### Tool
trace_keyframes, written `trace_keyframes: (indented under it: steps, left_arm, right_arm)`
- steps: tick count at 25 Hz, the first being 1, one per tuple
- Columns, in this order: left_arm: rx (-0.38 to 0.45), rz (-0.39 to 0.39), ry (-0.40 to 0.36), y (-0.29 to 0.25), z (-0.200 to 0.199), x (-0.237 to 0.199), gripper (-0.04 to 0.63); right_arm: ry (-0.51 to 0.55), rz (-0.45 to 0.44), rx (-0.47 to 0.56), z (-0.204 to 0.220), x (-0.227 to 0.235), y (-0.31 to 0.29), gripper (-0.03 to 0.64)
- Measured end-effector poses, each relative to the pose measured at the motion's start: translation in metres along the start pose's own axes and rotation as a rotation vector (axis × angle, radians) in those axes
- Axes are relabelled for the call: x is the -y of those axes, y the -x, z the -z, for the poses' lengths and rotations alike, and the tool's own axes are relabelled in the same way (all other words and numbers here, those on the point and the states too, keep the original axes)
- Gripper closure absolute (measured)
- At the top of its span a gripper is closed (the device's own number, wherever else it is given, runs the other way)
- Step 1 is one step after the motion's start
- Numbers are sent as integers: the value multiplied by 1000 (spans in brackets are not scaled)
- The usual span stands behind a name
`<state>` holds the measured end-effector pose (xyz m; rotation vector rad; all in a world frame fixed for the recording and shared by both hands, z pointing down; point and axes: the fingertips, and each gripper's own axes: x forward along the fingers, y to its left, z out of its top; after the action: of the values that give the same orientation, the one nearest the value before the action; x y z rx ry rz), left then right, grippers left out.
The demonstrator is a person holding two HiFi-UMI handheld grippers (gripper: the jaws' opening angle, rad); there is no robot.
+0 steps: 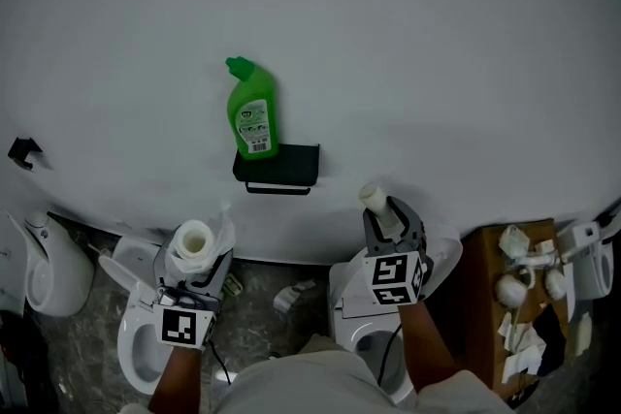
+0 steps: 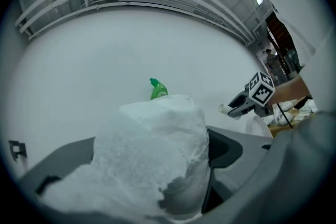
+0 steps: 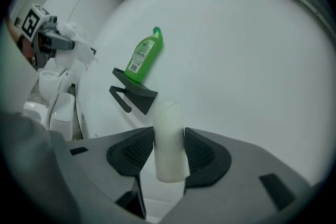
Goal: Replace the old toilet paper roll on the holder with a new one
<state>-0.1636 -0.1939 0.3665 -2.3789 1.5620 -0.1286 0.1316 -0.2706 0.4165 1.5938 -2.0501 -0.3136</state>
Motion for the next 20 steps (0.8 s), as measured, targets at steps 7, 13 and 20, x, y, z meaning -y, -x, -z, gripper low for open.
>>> trace_keyframes:
  steps: [7, 13, 20]
  left_arm:
    - [-35, 152, -316, -43, -4, 51, 239]
    - [42, 338, -473, -83, 9, 130, 239]
    - [23, 454, -757, -124, 36, 191, 239]
  right_arm:
    - [-187, -17, 52, -4, 1, 35, 433]
    - [-301, -32, 71, 3, 4, 57, 433]
    - [-337, -9, 55, 19, 16, 76, 433]
